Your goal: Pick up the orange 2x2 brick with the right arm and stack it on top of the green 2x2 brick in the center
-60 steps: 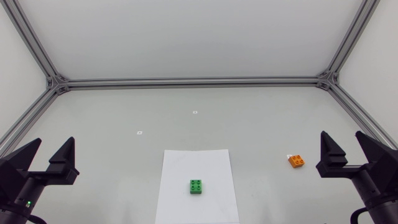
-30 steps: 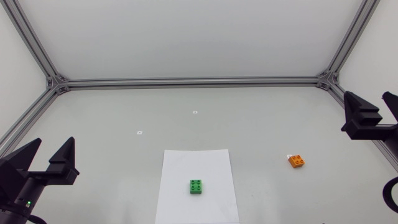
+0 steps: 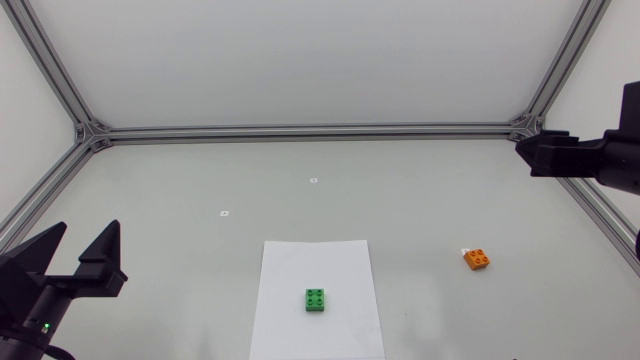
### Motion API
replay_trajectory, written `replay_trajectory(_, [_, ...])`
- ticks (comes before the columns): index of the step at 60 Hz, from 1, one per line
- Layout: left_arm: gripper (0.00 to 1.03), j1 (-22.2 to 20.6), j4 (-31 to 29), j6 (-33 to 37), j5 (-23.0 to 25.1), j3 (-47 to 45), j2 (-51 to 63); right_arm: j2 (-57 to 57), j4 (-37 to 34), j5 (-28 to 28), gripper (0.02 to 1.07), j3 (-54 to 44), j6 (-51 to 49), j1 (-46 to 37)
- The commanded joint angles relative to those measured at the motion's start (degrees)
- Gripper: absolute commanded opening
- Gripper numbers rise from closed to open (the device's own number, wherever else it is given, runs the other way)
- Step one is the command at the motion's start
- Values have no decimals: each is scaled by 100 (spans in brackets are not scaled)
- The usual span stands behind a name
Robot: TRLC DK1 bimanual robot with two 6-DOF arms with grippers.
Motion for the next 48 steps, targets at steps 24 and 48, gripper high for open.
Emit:
replay_trajectory(24, [99, 17, -87, 73, 23, -235, -45, 1984, -1708, -355, 103, 1038, -1270, -334])
replay_trajectory(48, [99, 17, -87, 73, 23, -235, -45, 3601, -2482, 217, 103, 1390, -1832, -422])
